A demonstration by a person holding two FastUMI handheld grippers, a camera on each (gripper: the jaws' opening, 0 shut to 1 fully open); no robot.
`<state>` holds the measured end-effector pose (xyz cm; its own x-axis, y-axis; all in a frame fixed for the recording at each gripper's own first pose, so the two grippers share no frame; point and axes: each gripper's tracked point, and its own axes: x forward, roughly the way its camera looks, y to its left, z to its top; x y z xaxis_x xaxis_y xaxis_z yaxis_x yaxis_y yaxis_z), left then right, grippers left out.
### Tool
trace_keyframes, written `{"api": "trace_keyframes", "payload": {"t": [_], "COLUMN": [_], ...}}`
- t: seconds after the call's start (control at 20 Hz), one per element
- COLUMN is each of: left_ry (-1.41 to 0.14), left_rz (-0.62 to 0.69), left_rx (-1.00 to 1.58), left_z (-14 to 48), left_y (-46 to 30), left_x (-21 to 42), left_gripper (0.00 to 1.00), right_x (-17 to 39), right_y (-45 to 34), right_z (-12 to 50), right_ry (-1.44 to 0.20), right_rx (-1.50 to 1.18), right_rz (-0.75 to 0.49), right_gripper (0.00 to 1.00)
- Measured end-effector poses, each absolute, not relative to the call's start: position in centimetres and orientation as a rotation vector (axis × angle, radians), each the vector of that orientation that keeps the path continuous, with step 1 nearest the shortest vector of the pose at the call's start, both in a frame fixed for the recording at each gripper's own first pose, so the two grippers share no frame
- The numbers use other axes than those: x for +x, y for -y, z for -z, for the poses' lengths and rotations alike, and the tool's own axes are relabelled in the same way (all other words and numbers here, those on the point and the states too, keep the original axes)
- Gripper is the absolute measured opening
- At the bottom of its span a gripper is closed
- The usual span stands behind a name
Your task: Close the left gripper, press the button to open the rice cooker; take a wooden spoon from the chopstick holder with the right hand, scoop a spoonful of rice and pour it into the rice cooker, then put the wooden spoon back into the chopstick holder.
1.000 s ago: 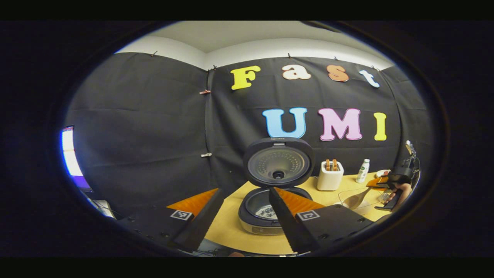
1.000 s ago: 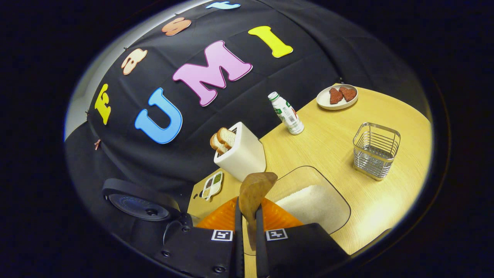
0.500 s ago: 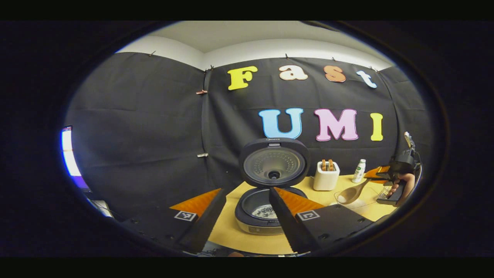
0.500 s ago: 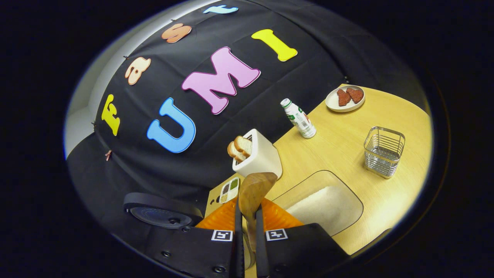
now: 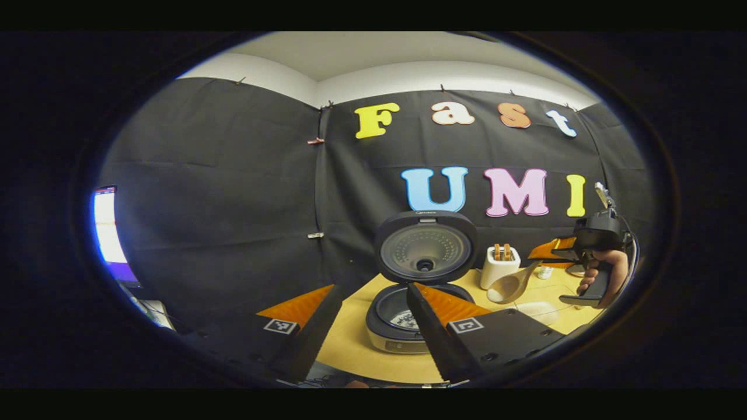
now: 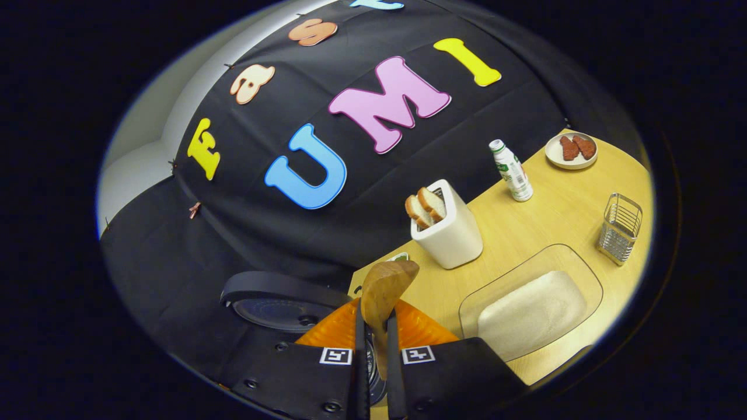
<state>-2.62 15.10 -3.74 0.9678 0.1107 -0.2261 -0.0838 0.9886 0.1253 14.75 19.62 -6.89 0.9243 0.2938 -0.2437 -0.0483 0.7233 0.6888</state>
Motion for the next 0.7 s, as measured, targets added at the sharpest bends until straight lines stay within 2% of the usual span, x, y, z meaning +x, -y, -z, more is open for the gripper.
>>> {"api": "trace_keyframes", "payload": {"t": [0.7], "left_ry": [-0.235], "left_rz": [-0.125], "left_rx": [0.094], "left_z": [3.8], "left_y": [-16.4], "left_x": [-3.0], "left_gripper": [0.8], "right_x": [14.2], "right_y": [-30.3], "right_z": [5.9], "right_ry": [-0.333], "right_rx": [0.396], "right_rz": [-0.418], "right_gripper": [0.16]}}
